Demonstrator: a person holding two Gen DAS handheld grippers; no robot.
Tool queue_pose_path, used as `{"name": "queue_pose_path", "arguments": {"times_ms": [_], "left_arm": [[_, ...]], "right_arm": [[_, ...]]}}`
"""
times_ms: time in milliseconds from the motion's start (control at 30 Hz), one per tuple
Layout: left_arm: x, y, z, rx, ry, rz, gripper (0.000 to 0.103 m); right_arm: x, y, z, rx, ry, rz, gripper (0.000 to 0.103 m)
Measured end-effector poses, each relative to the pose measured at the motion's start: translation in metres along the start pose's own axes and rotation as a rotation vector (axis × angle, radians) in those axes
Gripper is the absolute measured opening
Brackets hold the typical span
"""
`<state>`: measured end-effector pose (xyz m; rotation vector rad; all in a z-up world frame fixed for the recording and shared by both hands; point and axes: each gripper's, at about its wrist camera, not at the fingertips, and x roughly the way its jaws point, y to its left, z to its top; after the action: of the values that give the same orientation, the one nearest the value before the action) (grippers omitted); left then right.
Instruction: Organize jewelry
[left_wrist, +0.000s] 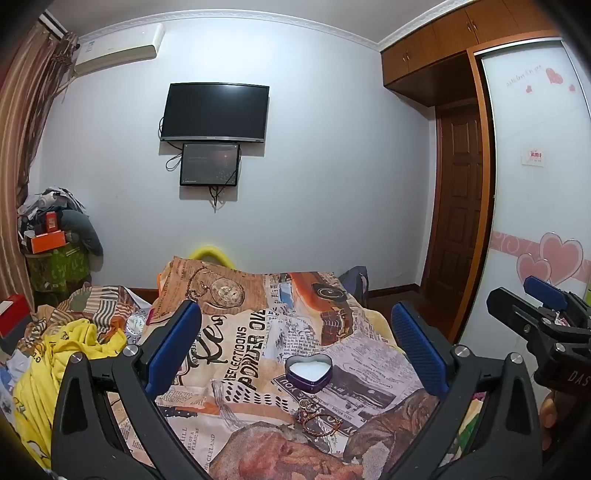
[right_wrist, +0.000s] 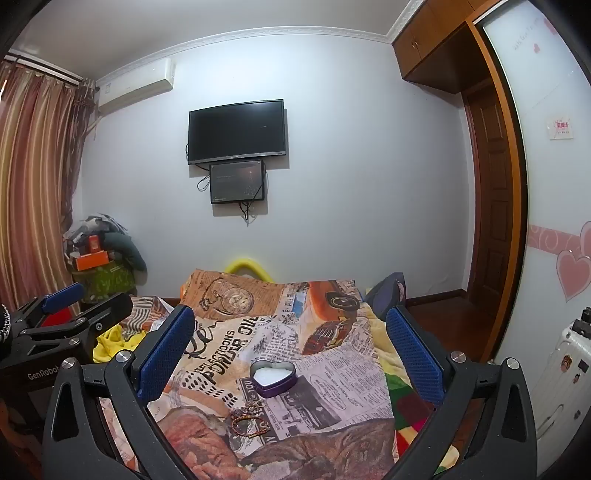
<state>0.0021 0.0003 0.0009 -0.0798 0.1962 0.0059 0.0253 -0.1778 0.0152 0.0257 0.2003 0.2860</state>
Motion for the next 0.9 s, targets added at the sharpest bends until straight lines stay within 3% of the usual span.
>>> {"name": "queue_pose_path", "arguments": {"times_ms": [900], "left_arm": [[0.0022,-0.0006,-0.0069,0.009,0.018,0.001,0.103]], "right_arm": [[0.0019,-0.0006,-0.0002,0.005,0.006,0.0,0.103]]}}
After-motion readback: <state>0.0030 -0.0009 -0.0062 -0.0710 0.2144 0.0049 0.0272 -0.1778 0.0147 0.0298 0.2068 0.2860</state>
